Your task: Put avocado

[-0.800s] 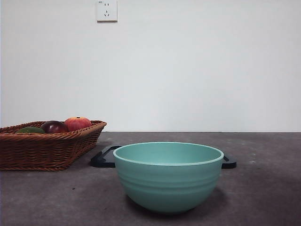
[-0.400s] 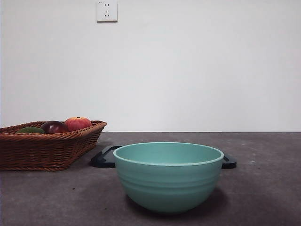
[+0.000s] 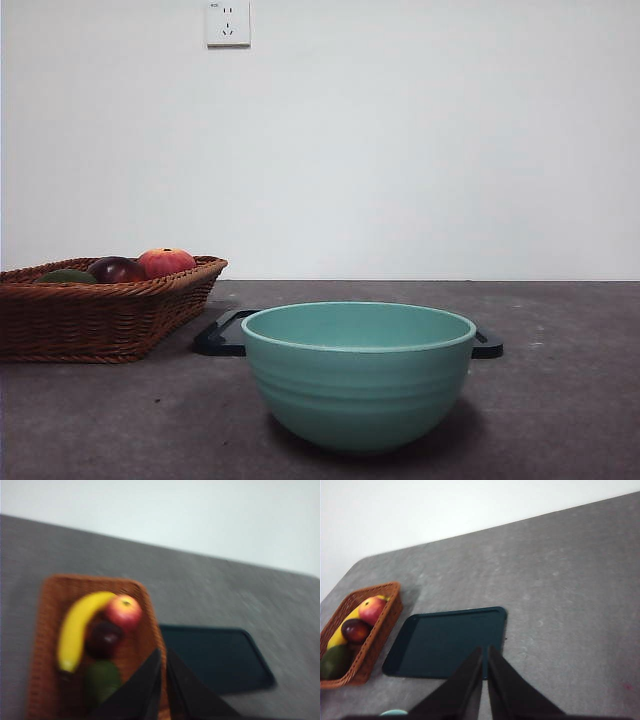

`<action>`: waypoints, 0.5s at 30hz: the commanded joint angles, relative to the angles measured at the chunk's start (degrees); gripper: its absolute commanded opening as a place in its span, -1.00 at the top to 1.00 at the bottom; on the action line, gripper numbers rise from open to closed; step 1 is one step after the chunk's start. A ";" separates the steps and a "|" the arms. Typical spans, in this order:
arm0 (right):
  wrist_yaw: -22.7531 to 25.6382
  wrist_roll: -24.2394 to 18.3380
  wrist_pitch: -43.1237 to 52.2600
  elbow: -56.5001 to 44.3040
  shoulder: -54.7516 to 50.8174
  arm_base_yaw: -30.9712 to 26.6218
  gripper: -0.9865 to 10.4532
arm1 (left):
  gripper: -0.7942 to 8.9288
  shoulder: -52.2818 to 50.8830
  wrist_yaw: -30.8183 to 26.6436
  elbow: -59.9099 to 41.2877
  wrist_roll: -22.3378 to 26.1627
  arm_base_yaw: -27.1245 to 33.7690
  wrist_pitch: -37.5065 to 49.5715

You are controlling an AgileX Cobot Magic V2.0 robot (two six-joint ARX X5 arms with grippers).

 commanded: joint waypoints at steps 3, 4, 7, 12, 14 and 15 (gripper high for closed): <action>-5.27 -5.38 -1.49 4.68 3.65 4.04 0.81 | 0.80 3.43 6.91 4.94 2.21 -2.34 -1.75; -5.86 -5.73 -1.97 5.42 4.42 5.25 0.81 | 0.80 4.00 8.15 5.60 2.21 -3.10 -2.21; -6.08 -7.87 -3.93 7.26 6.25 8.85 0.81 | 0.80 4.85 9.60 6.88 2.49 -5.42 -3.54; -5.81 -10.62 -6.71 8.20 7.50 12.85 0.81 | 0.80 4.37 11.15 7.10 2.54 -8.24 -5.22; -5.84 -10.64 -7.48 8.20 7.50 13.33 0.80 | 0.80 4.07 11.69 7.10 2.56 -8.68 -6.12; -5.88 -10.62 -7.74 8.20 7.48 13.49 0.80 | 0.80 3.87 11.69 7.10 2.56 -8.79 -6.60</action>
